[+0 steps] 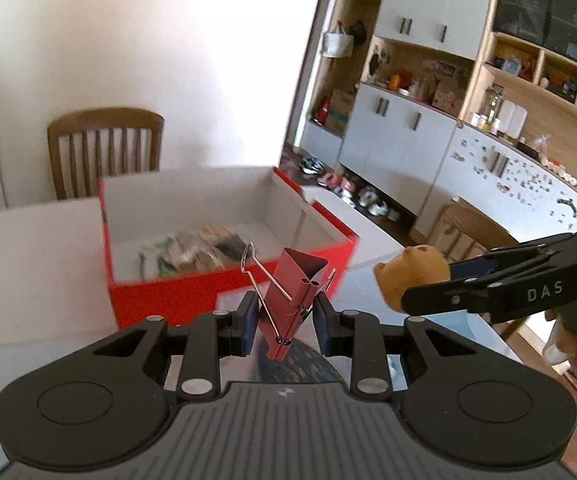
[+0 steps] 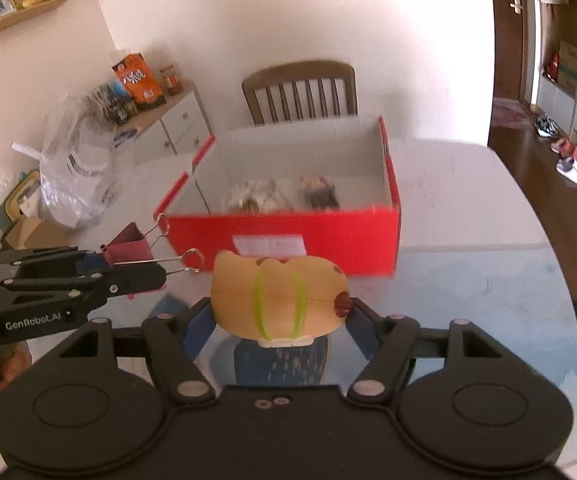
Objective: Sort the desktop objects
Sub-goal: 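Lift the clip and yellow toy and carry both over the red box, then lower both items into the red box and open both grippers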
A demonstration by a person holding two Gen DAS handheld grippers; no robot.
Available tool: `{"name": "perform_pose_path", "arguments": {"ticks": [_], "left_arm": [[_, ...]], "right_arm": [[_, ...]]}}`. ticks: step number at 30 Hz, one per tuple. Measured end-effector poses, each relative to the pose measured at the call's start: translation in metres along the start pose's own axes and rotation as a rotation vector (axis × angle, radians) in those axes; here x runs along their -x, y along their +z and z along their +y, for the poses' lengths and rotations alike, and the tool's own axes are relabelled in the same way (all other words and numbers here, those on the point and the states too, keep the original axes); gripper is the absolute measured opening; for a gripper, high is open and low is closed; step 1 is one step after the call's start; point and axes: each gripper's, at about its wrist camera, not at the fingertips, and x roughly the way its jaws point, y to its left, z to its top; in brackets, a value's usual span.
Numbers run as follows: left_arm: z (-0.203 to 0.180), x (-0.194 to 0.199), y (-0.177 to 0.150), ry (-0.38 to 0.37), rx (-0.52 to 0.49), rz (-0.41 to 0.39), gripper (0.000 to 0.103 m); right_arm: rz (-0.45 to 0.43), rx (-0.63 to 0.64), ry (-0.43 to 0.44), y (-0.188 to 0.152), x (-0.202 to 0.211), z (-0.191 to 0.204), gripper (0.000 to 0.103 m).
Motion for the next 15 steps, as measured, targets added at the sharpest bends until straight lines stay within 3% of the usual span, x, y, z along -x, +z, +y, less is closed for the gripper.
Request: {"name": "perform_pose_path", "arguments": {"ticks": [6, 15], "left_arm": [[0.022, -0.020, 0.033, 0.058, 0.000, -0.015, 0.028], [0.050, -0.063, 0.066, 0.127, -0.005, 0.035, 0.028]], "right_arm": [[-0.023, 0.042, -0.014, 0.033, -0.016, -0.002, 0.070], [-0.031, 0.079, -0.048, 0.072, -0.055, -0.008, 0.070]]}}
